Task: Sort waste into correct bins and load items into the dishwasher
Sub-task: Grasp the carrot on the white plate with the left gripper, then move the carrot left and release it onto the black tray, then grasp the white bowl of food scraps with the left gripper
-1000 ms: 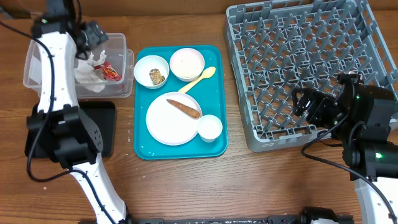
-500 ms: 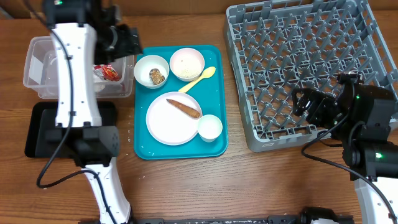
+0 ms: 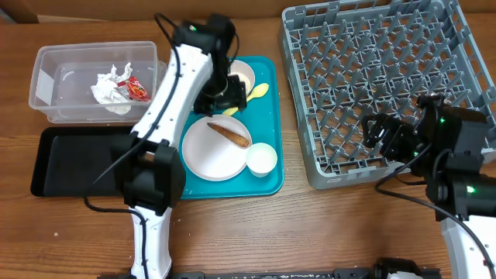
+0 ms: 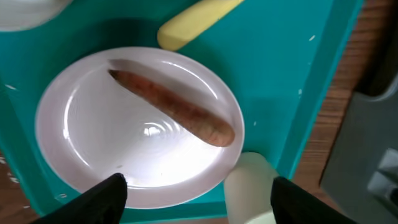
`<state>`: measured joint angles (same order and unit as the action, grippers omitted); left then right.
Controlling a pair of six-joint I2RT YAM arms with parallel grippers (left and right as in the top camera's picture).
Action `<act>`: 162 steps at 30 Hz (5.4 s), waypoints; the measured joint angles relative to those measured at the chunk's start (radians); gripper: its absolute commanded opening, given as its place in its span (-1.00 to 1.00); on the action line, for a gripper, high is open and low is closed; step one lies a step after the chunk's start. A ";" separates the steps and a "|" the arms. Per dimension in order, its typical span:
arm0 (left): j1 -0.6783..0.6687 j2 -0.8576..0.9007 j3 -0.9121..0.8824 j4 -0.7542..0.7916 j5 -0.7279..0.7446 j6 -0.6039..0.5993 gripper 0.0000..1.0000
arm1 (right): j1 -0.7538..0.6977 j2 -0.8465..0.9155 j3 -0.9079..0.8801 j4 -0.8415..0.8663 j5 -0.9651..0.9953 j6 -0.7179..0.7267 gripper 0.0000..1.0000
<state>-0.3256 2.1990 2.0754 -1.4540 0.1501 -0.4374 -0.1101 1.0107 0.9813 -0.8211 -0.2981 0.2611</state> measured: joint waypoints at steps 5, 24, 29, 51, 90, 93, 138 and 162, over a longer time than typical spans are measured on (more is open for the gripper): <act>-0.005 0.000 -0.182 0.138 -0.006 -0.056 0.32 | 0.000 0.053 0.000 -0.029 0.000 0.000 1.00; -0.005 -0.033 -0.468 0.447 -0.023 -0.086 -0.85 | 0.000 0.131 0.000 -0.033 0.000 0.000 1.00; -0.005 -0.031 -0.446 0.320 -0.020 -0.076 -0.92 | 0.000 0.131 0.000 -0.029 0.000 0.000 1.00; 0.351 -0.435 0.161 -0.224 -0.101 0.098 -0.91 | 0.000 0.131 0.000 0.027 -0.001 0.000 1.00; 0.893 -0.407 -0.998 0.673 -0.150 0.008 0.51 | 0.000 0.132 0.000 0.018 0.000 0.000 1.00; 0.890 -0.408 -0.892 0.538 -0.137 0.030 0.51 | 0.000 0.132 0.000 0.019 -0.001 0.001 1.00; 0.127 -0.050 -0.459 0.748 -0.151 0.782 0.03 | 0.000 0.132 0.000 0.002 0.000 0.000 1.00; 0.118 -0.036 -0.359 0.575 -0.199 0.743 -0.92 | 0.000 0.132 0.000 -0.002 0.000 0.000 1.00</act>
<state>-0.2073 2.1628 1.7164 -0.8795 -0.0486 0.3058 -0.1097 1.1427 0.9813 -0.8227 -0.2985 0.2615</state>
